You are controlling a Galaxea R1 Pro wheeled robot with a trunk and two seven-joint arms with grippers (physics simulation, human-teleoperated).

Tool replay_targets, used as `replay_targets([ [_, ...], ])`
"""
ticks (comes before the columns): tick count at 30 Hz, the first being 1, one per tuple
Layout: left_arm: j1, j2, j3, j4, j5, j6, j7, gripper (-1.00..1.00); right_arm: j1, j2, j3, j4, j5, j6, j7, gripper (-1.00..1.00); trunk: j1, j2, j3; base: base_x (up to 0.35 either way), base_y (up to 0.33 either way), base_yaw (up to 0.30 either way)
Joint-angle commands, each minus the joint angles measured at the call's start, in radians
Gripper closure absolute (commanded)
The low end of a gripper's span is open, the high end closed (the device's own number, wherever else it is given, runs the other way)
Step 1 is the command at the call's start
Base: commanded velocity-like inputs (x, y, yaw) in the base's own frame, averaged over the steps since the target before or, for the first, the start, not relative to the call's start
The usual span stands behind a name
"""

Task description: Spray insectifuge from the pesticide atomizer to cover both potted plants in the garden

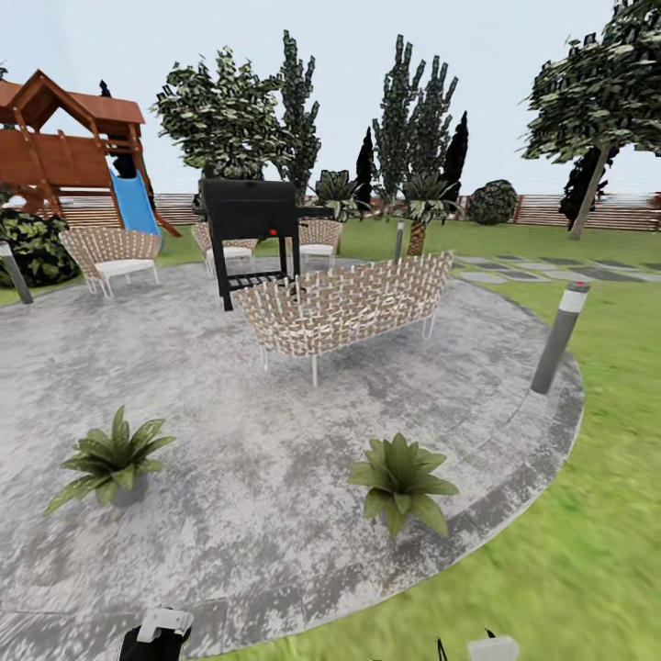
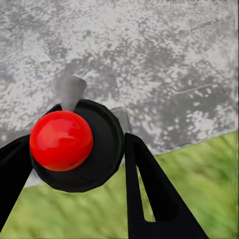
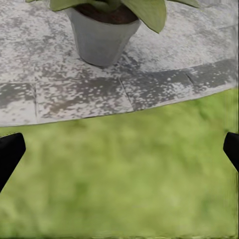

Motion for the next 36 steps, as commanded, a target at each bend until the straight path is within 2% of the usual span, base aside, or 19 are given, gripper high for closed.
replay_targets([
  [1,0.000,0.000,0.009,0.000,-0.009,-0.003,-0.004,1.00,-0.001,0.001,0.003,0.000,0.009,0.000,-0.011,-1.00,0.000,0.000,-0.001,0.000,0.000,-0.270],
  [19,0.000,-0.004,0.007,0.000,-0.007,-0.003,-0.005,1.00,-0.001,0.001,0.002,0.000,0.006,0.000,-0.012,-1.00,0.000,0.000,-0.001,0.000,0.008,-0.270],
  [36,0.000,-0.005,0.007,0.001,-0.008,-0.004,-0.005,1.00,-0.001,0.001,0.002,0.000,0.006,0.000,-0.012,-1.00,0.000,0.000,-0.001,0.044,0.259,-0.270],
])
